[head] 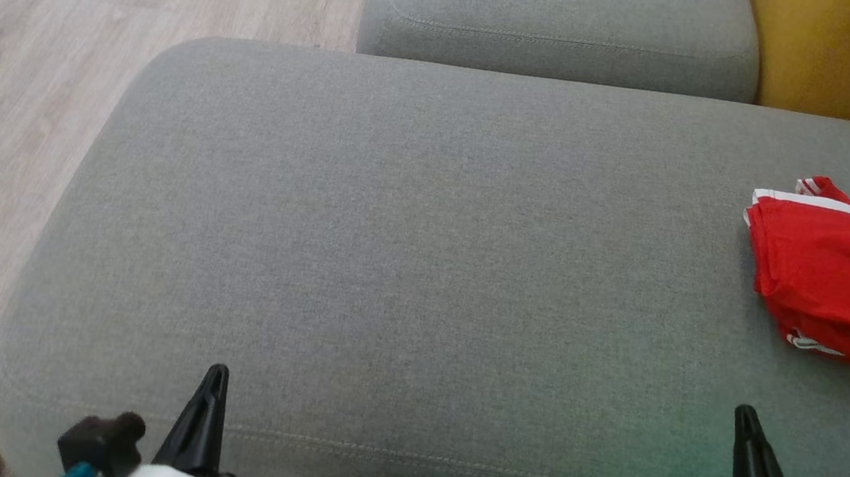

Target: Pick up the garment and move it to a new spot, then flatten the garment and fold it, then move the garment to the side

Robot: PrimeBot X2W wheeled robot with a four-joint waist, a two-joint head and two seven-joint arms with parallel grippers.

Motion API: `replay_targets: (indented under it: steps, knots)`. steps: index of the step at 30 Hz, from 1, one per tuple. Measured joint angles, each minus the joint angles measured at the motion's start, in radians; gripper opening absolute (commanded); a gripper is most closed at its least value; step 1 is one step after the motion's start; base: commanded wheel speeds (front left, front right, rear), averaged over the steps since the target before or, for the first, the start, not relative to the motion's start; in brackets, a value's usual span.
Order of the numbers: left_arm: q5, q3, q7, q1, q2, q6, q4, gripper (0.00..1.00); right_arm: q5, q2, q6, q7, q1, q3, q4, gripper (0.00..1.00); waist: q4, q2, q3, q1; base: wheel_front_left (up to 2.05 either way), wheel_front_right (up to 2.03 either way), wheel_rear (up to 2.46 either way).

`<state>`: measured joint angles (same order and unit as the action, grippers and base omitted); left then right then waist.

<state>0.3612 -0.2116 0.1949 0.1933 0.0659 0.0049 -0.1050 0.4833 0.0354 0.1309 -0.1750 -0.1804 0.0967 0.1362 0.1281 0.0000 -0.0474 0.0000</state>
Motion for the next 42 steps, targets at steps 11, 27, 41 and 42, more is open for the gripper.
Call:
replay_targets:
  steps: [11,27,41,42]
  knots:
    - [0.134,0.020,-0.019,-0.022,0.002,-0.014,-0.020,0.00,0.114,0.000,0.000,0.029,0.028,0.003,0.012,0.00,-0.013,0.0000,0.005,0.0000,0.00,0.00,0.00]
    - [0.342,0.056,-0.063,-0.059,0.007,-0.033,-0.045,0.00,0.294,0.000,0.000,0.073,0.063,0.010,0.035,0.00,-0.034,0.0000,0.013,0.0000,0.00,0.00,0.00]
    - [0.525,0.090,-0.098,-0.095,0.008,-0.050,-0.065,0.00,0.452,0.000,0.000,0.114,0.098,0.017,0.054,0.00,-0.052,0.0000,0.021,0.0000,0.00,0.00,0.00]
    - [0.537,0.094,-0.104,-0.097,0.008,-0.050,-0.066,0.00,0.464,0.000,0.000,0.118,0.101,0.017,0.057,0.00,-0.053,0.0000,0.021,0.0000,0.00,0.00,0.00]
